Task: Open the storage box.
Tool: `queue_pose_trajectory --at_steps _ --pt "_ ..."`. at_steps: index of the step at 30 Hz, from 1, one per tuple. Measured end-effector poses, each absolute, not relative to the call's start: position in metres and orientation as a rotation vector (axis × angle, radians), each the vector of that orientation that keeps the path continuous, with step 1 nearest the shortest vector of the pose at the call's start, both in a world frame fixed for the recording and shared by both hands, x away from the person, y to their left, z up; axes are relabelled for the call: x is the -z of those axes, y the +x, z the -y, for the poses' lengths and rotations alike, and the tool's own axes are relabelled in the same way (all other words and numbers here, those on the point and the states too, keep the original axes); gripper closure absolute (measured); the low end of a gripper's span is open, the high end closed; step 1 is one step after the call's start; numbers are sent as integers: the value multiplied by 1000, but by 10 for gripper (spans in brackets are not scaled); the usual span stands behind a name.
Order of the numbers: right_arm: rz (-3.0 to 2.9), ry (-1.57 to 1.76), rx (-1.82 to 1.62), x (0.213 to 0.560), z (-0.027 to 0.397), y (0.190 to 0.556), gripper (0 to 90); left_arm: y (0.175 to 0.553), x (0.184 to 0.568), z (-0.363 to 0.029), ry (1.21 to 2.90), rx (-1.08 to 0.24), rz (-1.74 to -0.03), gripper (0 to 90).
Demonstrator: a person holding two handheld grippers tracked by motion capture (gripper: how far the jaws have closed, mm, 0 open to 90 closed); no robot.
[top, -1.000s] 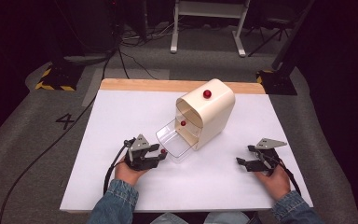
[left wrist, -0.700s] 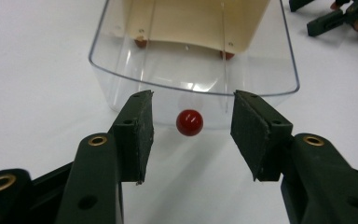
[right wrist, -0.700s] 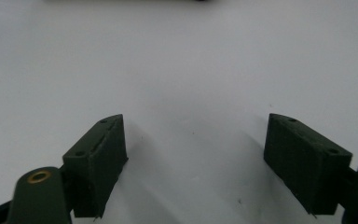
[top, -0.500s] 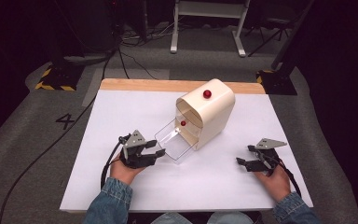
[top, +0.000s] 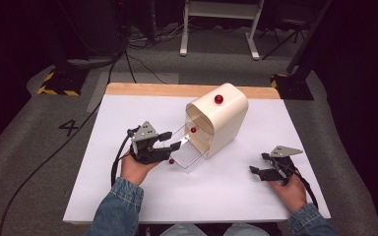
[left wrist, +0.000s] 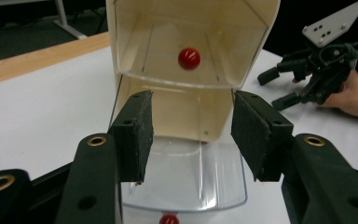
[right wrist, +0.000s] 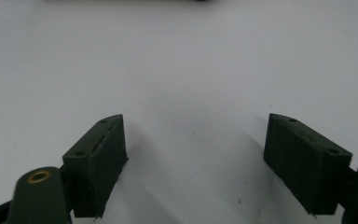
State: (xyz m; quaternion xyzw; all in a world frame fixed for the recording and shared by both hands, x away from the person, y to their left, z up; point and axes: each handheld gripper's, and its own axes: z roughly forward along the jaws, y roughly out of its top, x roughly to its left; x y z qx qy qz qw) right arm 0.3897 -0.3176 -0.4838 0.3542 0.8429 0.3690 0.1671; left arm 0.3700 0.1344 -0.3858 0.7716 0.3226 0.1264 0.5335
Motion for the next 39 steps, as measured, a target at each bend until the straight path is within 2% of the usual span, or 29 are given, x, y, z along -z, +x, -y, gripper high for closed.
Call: queue_pose_trajectory --at_steps 22,26,31,39 --pt "-2399 1008 -1050 484 318 390 212 406 400 -89 1833 -307 -762 485" --pt "-2398 1008 -1050 484 318 390 212 408 403 -83 1837 -320 -764 532" --pt "-2398 1007 -1050 484 318 390 212 407 403 -84 1829 -349 -758 693" --pt "-2398 1007 -1050 484 318 390 212 405 403 -83 1840 -360 -745 738"
